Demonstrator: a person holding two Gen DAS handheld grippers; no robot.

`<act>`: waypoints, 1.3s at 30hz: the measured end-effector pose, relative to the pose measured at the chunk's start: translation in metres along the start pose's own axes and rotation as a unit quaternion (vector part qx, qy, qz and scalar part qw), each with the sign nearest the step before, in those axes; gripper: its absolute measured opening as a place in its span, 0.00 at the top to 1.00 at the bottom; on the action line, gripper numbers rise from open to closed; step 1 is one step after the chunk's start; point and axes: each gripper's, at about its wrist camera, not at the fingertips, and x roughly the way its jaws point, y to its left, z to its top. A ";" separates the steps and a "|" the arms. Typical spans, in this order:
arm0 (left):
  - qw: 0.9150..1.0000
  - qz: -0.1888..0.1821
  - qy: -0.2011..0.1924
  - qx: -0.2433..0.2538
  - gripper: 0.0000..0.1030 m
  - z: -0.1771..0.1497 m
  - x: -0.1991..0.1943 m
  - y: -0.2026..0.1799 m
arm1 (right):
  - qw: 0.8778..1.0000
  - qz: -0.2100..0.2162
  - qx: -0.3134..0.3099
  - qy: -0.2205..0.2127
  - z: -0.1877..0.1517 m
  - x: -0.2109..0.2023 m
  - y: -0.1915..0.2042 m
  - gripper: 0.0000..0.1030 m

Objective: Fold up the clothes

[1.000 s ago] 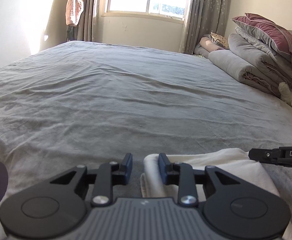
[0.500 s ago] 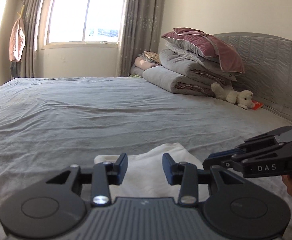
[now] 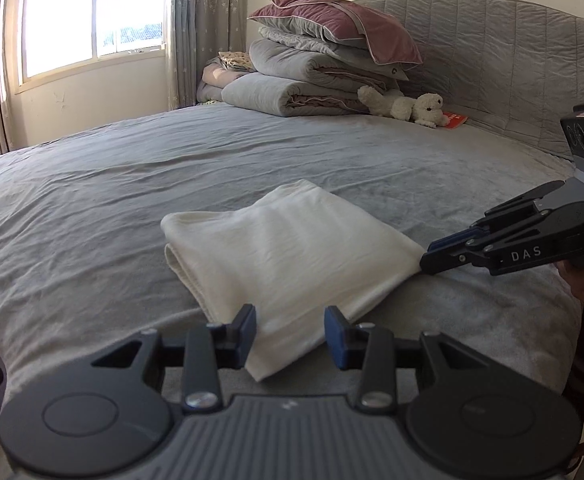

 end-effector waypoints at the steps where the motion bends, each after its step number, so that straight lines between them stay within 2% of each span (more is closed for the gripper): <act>1: 1.000 0.002 0.001 0.001 0.62 0.001 -0.003 0.000 | 1.000 -0.001 0.000 0.000 -0.001 -0.002 0.000 0.78; 5: 1.000 -0.004 -0.017 -0.006 0.62 0.010 -0.015 0.005 | 1.000 0.001 0.001 -0.018 0.008 -0.012 -0.001 0.78; 7: 0.999 0.006 -0.032 -0.012 0.58 0.018 -0.013 0.008 | 1.000 0.002 0.004 -0.031 0.016 -0.012 -0.003 0.77; 10: 0.998 0.022 -0.050 -0.017 0.51 0.029 -0.006 0.010 | 0.999 0.003 0.017 -0.044 0.029 -0.003 -0.006 0.76; 14: 0.998 0.030 -0.053 -0.023 0.50 0.037 0.017 0.015 | 0.998 0.002 0.049 -0.050 0.041 0.020 -0.011 0.76; 19: 0.998 0.038 -0.013 -0.055 0.51 0.030 0.046 0.025 | 0.996 -0.016 0.078 -0.040 0.040 0.045 -0.012 0.75; 21: 0.998 0.048 -0.004 -0.051 0.51 0.027 0.049 0.023 | 0.995 -0.022 0.087 -0.035 0.032 0.048 -0.015 0.70; 25: 0.997 0.055 0.010 -0.056 0.50 0.027 0.047 0.023 | 0.993 -0.015 0.107 -0.038 0.022 0.041 -0.023 0.61; 29: 0.994 0.071 0.026 -0.075 0.50 0.030 0.045 0.023 | 0.992 -0.013 0.124 -0.034 0.021 0.029 -0.029 0.59; 35: 0.987 0.103 0.057 -0.110 0.46 0.038 0.043 0.022 | 0.987 -0.020 0.156 -0.022 0.016 0.015 -0.032 0.56; 39: 0.980 0.118 0.075 -0.144 0.42 0.041 0.039 0.024 | 0.986 -0.024 0.164 -0.016 0.013 0.008 -0.033 0.51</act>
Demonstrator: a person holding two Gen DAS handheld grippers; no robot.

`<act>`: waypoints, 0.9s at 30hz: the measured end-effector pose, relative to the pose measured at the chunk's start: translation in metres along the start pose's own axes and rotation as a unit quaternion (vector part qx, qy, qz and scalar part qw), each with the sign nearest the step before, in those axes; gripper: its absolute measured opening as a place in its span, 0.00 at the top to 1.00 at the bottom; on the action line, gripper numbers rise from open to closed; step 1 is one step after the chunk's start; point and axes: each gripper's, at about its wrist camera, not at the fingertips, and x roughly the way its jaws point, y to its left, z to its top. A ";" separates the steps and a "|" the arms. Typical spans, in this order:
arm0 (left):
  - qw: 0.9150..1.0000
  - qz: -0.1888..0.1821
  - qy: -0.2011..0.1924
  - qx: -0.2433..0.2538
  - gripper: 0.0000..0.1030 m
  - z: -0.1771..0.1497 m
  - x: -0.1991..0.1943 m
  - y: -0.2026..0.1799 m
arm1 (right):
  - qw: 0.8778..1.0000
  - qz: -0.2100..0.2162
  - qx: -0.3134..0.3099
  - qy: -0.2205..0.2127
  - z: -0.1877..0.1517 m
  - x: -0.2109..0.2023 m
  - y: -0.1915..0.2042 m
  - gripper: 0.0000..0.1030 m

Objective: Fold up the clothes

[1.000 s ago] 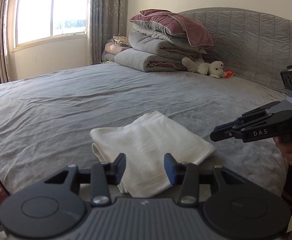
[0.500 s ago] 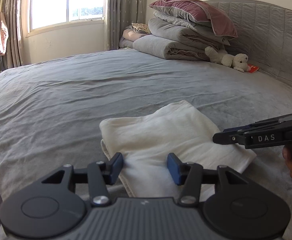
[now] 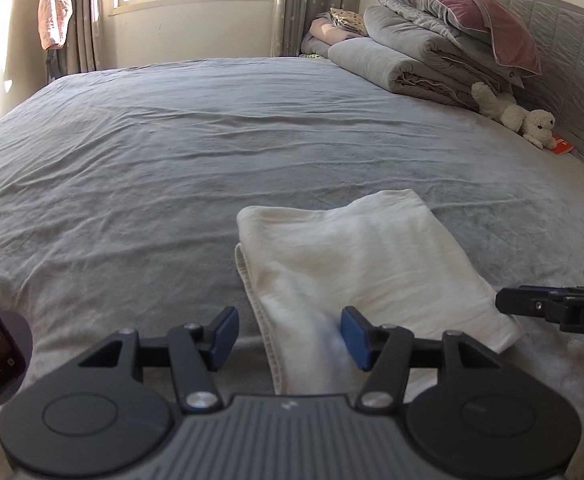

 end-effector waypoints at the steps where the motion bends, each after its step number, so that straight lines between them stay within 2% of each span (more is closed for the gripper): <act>1: 1.000 0.004 0.002 -0.003 0.41 0.001 -0.001 -0.001 | 1.000 -0.002 -0.001 0.002 0.000 -0.002 0.000 0.49; 7: 0.999 0.031 0.005 0.010 0.31 0.004 -0.012 -0.014 | 1.000 -0.015 0.002 0.014 0.001 -0.010 0.000 0.40; 14: 0.999 0.039 0.001 -0.009 0.17 0.010 -0.025 -0.024 | 0.999 -0.040 0.005 0.033 0.004 -0.020 0.001 0.29; 17: 0.999 0.041 0.007 -0.023 0.12 0.011 -0.028 -0.028 | 0.998 -0.050 0.008 0.040 0.008 -0.024 0.003 0.21; 21: 0.998 0.045 0.017 -0.030 0.05 0.011 -0.029 -0.034 | 0.998 -0.054 0.011 0.035 0.012 -0.033 0.006 0.00; 23: 0.998 0.047 0.022 -0.033 0.01 0.011 -0.029 -0.037 | 0.998 -0.056 0.009 0.034 0.015 -0.037 0.009 0.00; 27: 0.997 0.037 0.044 -0.042 0.01 0.009 -0.027 -0.037 | 0.996 -0.074 -0.003 0.053 0.018 -0.037 0.018 0.00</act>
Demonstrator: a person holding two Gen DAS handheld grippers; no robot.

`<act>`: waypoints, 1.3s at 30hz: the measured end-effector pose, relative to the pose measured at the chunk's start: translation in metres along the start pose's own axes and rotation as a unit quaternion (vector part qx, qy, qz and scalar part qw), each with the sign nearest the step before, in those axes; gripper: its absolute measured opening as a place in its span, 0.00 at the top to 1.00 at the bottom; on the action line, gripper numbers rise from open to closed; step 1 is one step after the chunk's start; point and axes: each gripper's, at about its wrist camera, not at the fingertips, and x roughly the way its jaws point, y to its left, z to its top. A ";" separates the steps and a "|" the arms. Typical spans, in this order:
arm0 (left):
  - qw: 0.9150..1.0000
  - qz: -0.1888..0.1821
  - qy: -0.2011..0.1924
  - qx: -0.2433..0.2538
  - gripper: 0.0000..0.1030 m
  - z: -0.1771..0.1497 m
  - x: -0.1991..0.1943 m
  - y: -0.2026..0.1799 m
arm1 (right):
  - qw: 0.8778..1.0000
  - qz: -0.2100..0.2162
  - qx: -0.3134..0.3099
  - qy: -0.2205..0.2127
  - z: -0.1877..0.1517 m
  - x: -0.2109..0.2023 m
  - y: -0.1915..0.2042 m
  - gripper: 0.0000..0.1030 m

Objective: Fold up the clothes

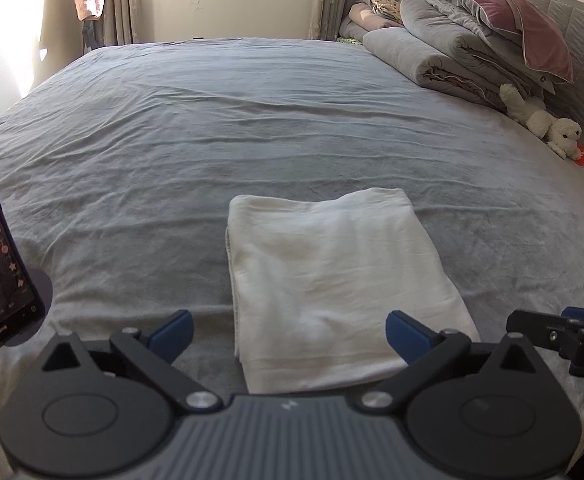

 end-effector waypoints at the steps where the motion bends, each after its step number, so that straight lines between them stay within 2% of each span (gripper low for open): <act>1: 1.000 0.000 0.005 -0.001 0.01 -0.001 0.001 0.001 | 1.000 -0.009 -0.005 0.007 0.000 0.000 0.004 0.00; 4: 1.000 0.005 0.017 0.000 0.01 -0.003 0.002 0.003 | 0.999 -0.031 -0.022 0.029 0.001 -0.001 0.015 0.00; 6: 1.000 0.014 0.019 0.006 0.01 -0.004 0.001 0.003 | 0.998 -0.029 -0.039 0.034 0.000 -0.003 0.023 0.00; 10: 0.999 0.026 0.025 0.022 0.01 -0.005 0.001 0.004 | 0.995 -0.039 -0.083 0.029 -0.003 -0.009 0.041 0.00; 16: 0.999 0.025 0.024 0.026 0.01 -0.005 0.000 0.006 | 0.990 -0.050 -0.127 0.021 -0.007 -0.015 0.057 0.00; 39: 0.998 0.035 0.022 0.039 0.01 -0.005 0.000 0.007 | 0.990 -0.039 -0.130 0.028 -0.012 -0.011 0.064 0.00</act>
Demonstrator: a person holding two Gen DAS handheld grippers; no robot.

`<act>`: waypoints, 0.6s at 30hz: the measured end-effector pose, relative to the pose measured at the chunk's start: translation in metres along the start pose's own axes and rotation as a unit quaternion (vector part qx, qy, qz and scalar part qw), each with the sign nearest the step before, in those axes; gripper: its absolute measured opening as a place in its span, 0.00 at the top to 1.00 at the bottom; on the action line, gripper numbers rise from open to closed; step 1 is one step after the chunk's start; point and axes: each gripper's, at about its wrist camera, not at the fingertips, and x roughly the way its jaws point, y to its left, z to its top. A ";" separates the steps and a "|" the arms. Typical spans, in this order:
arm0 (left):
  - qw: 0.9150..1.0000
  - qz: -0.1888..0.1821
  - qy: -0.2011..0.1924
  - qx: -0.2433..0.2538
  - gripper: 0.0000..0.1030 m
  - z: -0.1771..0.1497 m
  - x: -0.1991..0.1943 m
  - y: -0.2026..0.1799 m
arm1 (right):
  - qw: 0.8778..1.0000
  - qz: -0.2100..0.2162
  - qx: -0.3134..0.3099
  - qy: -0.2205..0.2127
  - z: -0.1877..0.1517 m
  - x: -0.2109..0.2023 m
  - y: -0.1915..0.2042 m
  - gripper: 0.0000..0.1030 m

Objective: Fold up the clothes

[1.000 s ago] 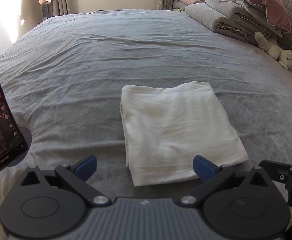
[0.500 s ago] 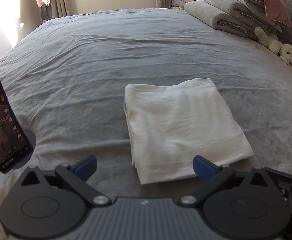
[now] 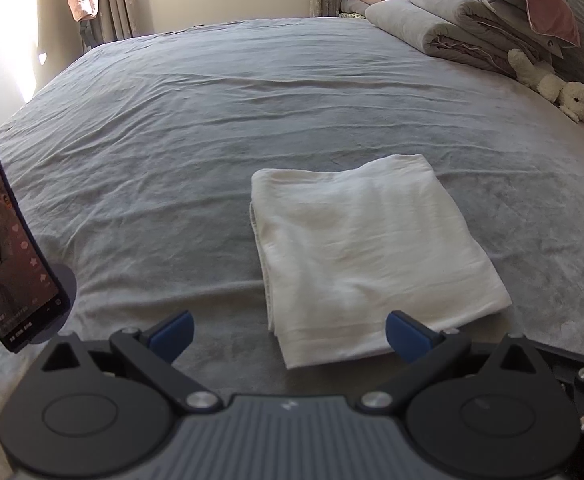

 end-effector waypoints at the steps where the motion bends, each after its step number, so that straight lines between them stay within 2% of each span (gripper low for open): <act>1: 1.000 0.000 0.000 0.000 0.01 0.000 0.000 0.000 | 1.000 0.001 0.001 0.000 0.000 0.000 0.000 0.00; 18: 1.000 0.000 -0.004 0.003 0.01 0.000 -0.003 -0.002 | 1.000 0.007 -0.003 0.004 -0.002 0.002 0.002 0.00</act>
